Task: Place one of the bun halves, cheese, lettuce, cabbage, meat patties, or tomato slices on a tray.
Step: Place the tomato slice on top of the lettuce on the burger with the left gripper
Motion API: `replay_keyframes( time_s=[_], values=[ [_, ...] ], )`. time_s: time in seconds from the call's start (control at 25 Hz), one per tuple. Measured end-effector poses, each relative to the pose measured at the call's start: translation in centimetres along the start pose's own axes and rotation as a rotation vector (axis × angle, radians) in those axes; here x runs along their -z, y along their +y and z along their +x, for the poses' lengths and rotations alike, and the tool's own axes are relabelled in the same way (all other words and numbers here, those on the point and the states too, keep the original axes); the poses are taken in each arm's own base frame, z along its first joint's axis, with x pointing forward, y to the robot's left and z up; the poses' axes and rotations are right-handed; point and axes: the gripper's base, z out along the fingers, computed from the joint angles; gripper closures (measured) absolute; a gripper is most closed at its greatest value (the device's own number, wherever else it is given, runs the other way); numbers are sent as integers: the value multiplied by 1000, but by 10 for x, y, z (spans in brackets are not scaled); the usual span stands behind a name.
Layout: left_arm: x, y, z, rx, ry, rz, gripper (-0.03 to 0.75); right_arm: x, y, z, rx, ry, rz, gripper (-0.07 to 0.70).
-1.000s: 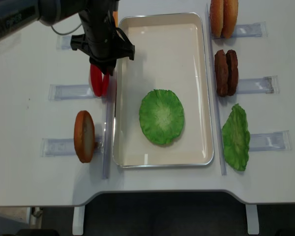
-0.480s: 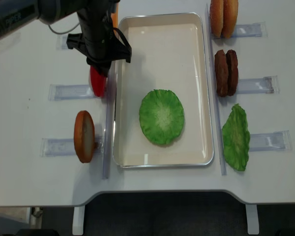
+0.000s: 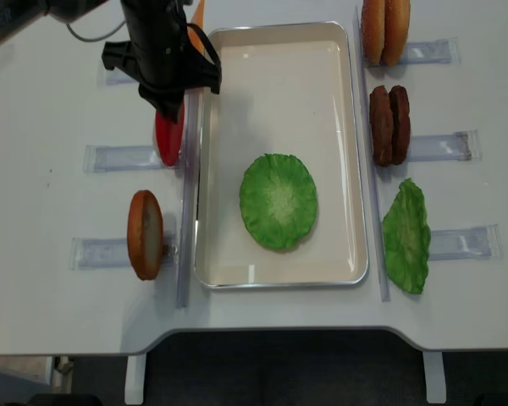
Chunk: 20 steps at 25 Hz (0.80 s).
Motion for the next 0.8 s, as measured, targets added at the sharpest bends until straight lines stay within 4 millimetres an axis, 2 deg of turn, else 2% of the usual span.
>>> replay_keyframes(
  time_s=[0.24, 0.56, 0.8],
  values=[
    [25, -2, -3, 1, -46, 83, 662, 0, 0, 0, 0, 0, 0, 143],
    [37, -12, 4, -28, -14, 234, 662, 0, 0, 0, 0, 0, 0, 143],
    [57, -14, 12, -70, -33, 338, 662, 0, 0, 0, 0, 0, 0, 143]
  ],
)
